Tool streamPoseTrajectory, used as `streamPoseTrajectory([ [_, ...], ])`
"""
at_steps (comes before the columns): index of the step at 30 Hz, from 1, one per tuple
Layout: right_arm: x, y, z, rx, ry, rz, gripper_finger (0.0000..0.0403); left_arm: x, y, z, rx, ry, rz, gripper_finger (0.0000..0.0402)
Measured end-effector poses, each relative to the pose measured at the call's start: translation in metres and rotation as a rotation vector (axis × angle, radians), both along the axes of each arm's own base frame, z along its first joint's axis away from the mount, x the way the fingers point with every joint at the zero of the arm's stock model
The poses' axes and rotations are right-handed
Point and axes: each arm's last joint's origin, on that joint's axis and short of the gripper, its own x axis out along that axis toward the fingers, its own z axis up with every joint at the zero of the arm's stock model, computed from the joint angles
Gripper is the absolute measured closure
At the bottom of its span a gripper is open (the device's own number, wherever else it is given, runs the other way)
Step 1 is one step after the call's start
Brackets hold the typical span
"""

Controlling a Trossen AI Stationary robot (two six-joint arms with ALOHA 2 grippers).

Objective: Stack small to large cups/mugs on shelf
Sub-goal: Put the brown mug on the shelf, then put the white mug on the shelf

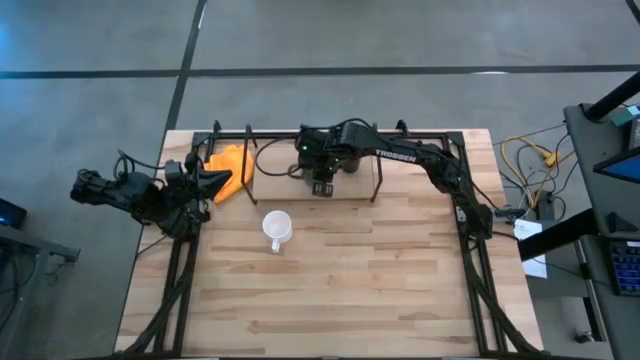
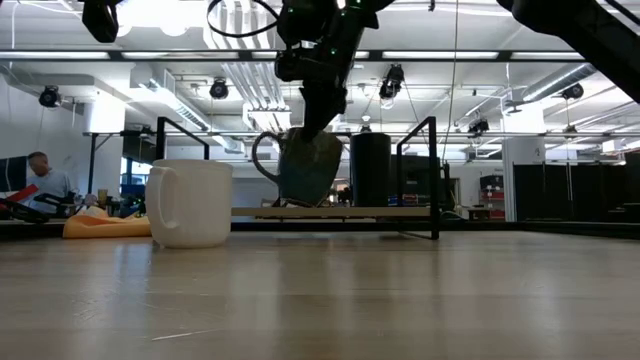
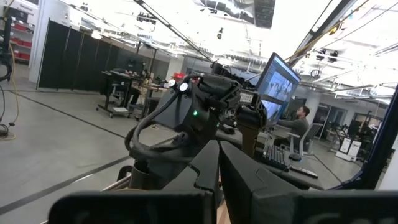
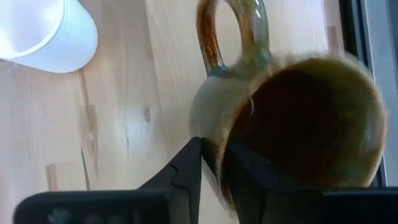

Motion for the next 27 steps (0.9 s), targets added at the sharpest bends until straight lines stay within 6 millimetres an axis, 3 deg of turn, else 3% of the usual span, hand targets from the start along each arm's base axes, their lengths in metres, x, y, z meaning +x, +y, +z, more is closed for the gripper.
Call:
streamPoseTrajectory([
  [4,0.004,-0.001,-0.009,-0.006,0.018,0.004,0.0312,0.000,0.000,0.000,-0.001,-0.002,0.000,0.0402],
  [11,0.008,-0.004,-0.003,-0.030,-0.037,0.018,0.0299,0.000,0.000,0.000,-0.002,-0.003,0.000,0.0402],
  [21,0.005,-0.003,0.028,-0.033,-0.094,-0.006,0.0299,0.000,0.000,0.000,-0.003,-0.003,-0.001,0.0402],
  [27,-0.010,0.012,0.053,-0.016,-0.111,-0.014,0.0314,0.000,0.000,0.000,-0.004,-0.003,-0.001,0.0402],
])
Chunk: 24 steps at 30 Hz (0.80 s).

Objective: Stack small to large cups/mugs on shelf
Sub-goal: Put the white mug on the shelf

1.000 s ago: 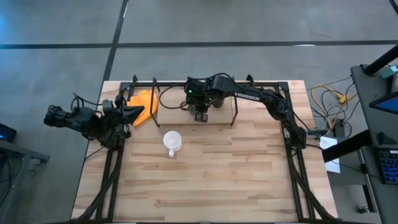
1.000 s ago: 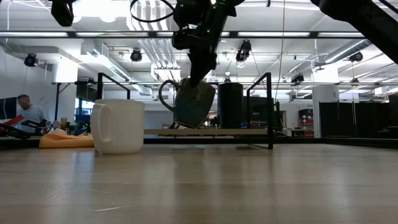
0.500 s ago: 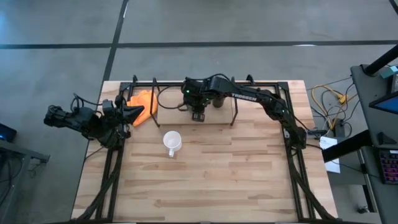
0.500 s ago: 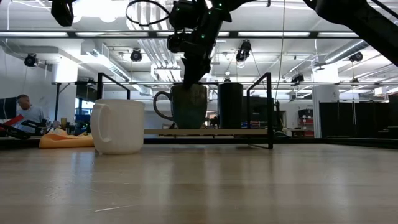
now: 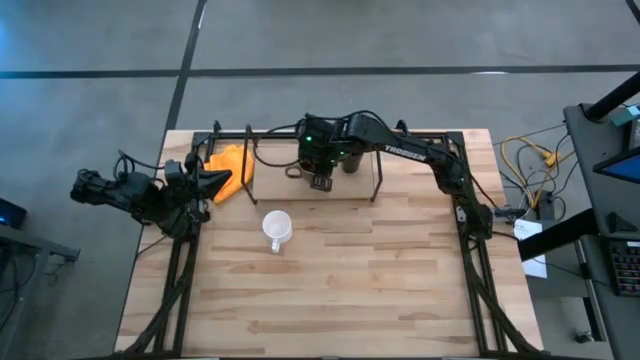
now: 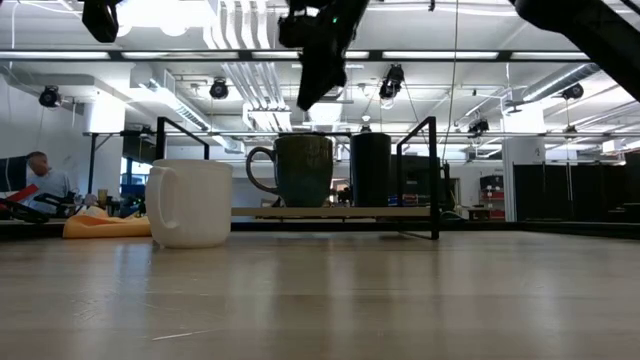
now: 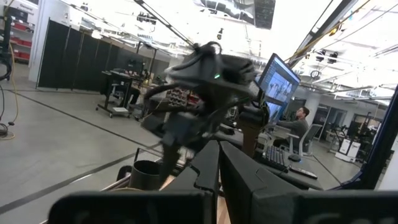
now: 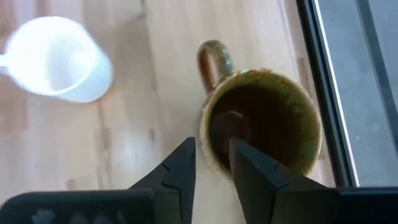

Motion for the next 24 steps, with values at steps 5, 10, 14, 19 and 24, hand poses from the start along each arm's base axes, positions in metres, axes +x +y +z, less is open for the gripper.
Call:
streamPoseTrajectory([
  [5,-0.005,0.019,0.011,0.012,-0.012,0.018,0.0358,0.000,0.000,0.000,0.000,0.000,0.000,0.0402],
  [10,0.001,0.033,0.011,0.012,-0.038,0.046,0.0392,0.000,0.000,0.000,0.000,0.001,0.000,0.0402],
  [14,0.005,0.043,0.007,0.046,-0.036,0.007,0.0394,0.000,0.000,0.000,0.000,0.001,0.000,0.0402],
  [19,0.008,0.069,0.007,0.083,-0.041,0.054,0.0394,0.001,0.000,0.000,-0.001,0.002,0.000,0.0402],
  [24,0.009,0.098,0.007,0.134,-0.038,0.143,0.0394,0.005,-0.002,-0.003,0.010,0.030,-0.011,0.0402],
])
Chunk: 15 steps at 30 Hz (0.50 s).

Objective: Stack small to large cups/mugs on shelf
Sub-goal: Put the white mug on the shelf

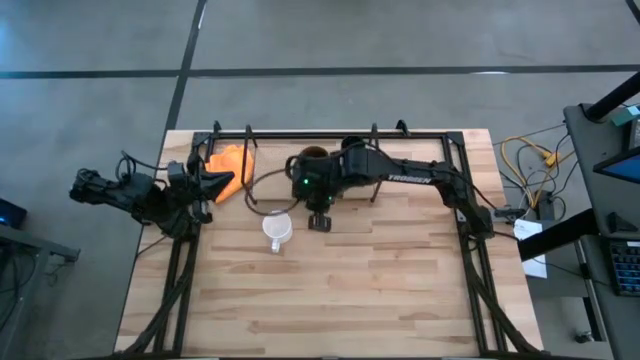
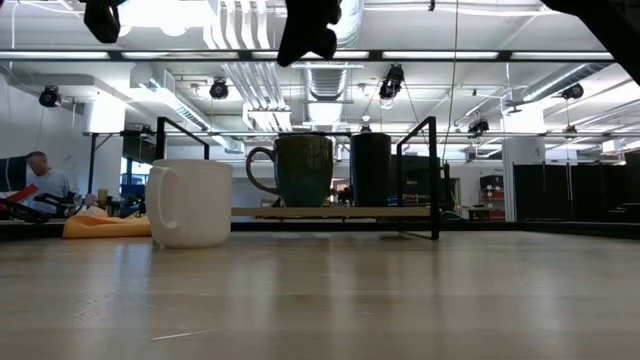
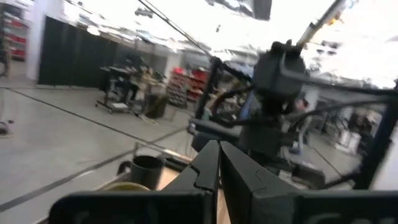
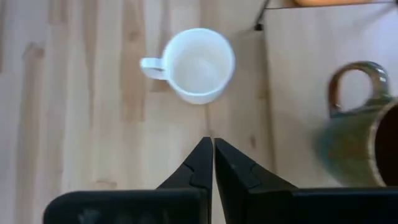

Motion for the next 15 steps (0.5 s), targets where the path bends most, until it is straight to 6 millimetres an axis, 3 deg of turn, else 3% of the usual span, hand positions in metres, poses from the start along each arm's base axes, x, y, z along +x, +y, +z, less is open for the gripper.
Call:
streamPoseTrajectory([
  [9,-0.011,0.023,-0.002,0.032,0.105,-0.089,0.0394,0.034,-0.016,-0.008,-0.152,0.116,-0.220,0.0402],
  [15,-0.032,0.033,0.002,0.053,0.253,-0.157,0.0394,0.052,-0.023,0.003,-0.265,0.508,-0.205,0.0402],
])
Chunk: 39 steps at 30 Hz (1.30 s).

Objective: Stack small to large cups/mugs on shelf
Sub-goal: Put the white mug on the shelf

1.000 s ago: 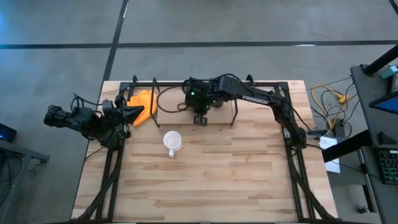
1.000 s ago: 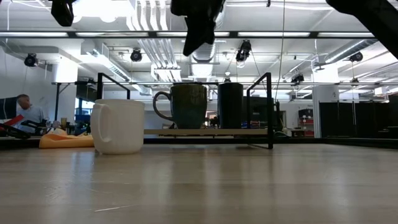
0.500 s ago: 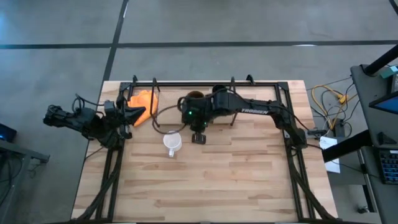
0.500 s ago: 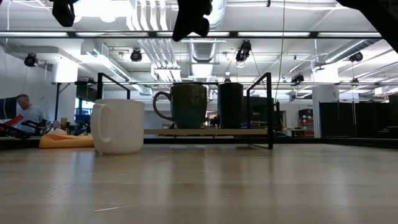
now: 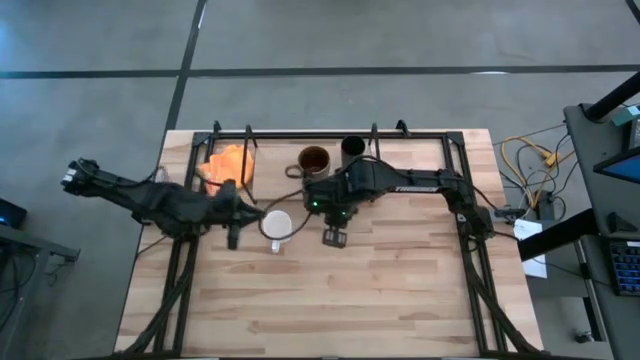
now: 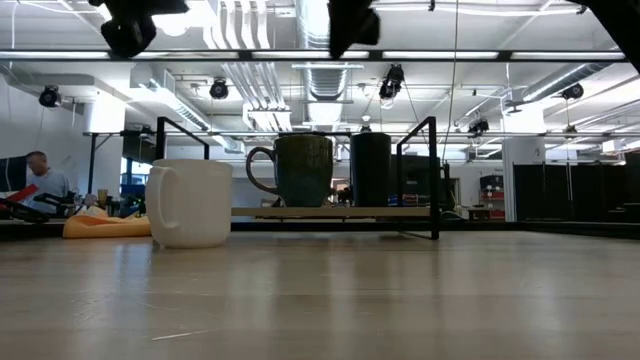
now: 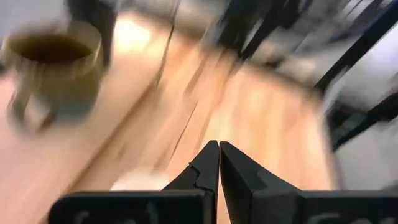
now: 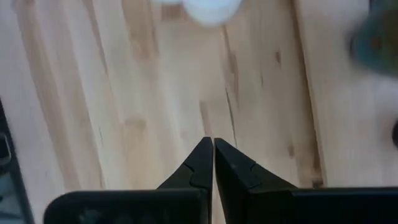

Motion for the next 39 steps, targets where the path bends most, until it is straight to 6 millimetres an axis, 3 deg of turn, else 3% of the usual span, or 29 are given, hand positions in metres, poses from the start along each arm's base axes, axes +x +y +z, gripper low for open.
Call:
streamPoseTrajectory([
  [6,-0.013,0.006,0.010,-0.068,0.018,-0.028,0.0394,0.019,-0.011,0.026,-0.012,0.332,-0.120,0.0402],
  [12,-0.022,0.012,0.023,-0.108,-0.022,-0.058,0.0394,0.051,-0.022,0.033,-0.018,0.396,-0.140,0.0402],
  [16,-0.028,0.018,0.030,-0.129,-0.048,-0.073,0.0394,0.065,-0.023,0.013,0.012,0.531,-0.091,0.0402],
  [21,-0.041,0.029,0.044,-0.124,-0.088,-0.043,0.0394,0.074,-0.020,-0.017,-0.074,0.762,0.057,0.0402],
  [33,-0.070,0.041,0.075,-0.141,-0.184,-0.017,0.0394,0.113,-0.019,-0.050,-0.126,0.835,0.068,0.0401],
  [39,-0.081,0.046,0.084,-0.132,-0.214,0.003,0.0394,0.119,-0.004,-0.056,-0.126,0.871,0.061,0.0364],
])
